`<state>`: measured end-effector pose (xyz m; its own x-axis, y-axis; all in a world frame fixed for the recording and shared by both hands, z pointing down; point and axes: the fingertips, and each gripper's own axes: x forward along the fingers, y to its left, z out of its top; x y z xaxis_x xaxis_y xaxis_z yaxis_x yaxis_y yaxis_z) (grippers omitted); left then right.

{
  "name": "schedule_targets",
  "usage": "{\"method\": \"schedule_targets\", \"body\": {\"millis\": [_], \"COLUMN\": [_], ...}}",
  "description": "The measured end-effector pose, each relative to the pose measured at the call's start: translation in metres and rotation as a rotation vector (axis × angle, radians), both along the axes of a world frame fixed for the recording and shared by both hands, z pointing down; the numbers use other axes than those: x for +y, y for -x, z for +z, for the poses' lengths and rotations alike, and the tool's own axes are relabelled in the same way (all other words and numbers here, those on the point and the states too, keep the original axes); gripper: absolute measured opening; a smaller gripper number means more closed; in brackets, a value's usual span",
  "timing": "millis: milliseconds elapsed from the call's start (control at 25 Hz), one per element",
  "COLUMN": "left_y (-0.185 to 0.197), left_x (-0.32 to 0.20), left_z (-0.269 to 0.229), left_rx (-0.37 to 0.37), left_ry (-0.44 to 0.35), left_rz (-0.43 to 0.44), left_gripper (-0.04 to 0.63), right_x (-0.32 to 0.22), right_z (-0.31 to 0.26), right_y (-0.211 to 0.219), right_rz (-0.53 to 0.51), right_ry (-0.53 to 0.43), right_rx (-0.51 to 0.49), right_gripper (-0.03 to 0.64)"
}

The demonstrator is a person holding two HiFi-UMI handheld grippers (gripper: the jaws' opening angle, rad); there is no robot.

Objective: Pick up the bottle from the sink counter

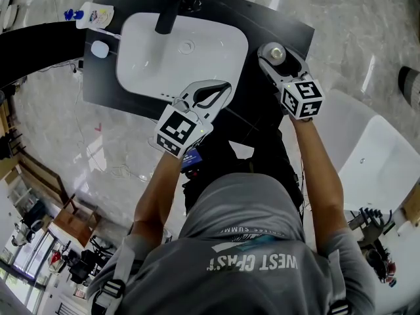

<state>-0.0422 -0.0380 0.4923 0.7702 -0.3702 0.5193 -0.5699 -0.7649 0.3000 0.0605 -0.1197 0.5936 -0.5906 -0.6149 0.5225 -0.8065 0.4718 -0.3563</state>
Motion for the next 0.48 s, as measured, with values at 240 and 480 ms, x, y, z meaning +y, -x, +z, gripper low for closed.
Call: {"method": "schedule_targets", "body": {"millis": [240,480], "left_y": [0.004,0.002], "left_x": [0.002,0.009], "left_z": [0.018,0.023], "left_rx": [-0.016,-0.008], "left_ry": [0.027,0.051], "left_rz": [-0.005,0.003], "left_gripper": [0.002,0.002], "right_x": [-0.001,-0.004], "right_z": [-0.001,-0.002], "right_y": [-0.002,-0.006], "right_rz": [0.015,0.079], "right_ry": [-0.010,0.011], "right_rx": [-0.004,-0.056], "right_gripper": [0.322,0.321]}}
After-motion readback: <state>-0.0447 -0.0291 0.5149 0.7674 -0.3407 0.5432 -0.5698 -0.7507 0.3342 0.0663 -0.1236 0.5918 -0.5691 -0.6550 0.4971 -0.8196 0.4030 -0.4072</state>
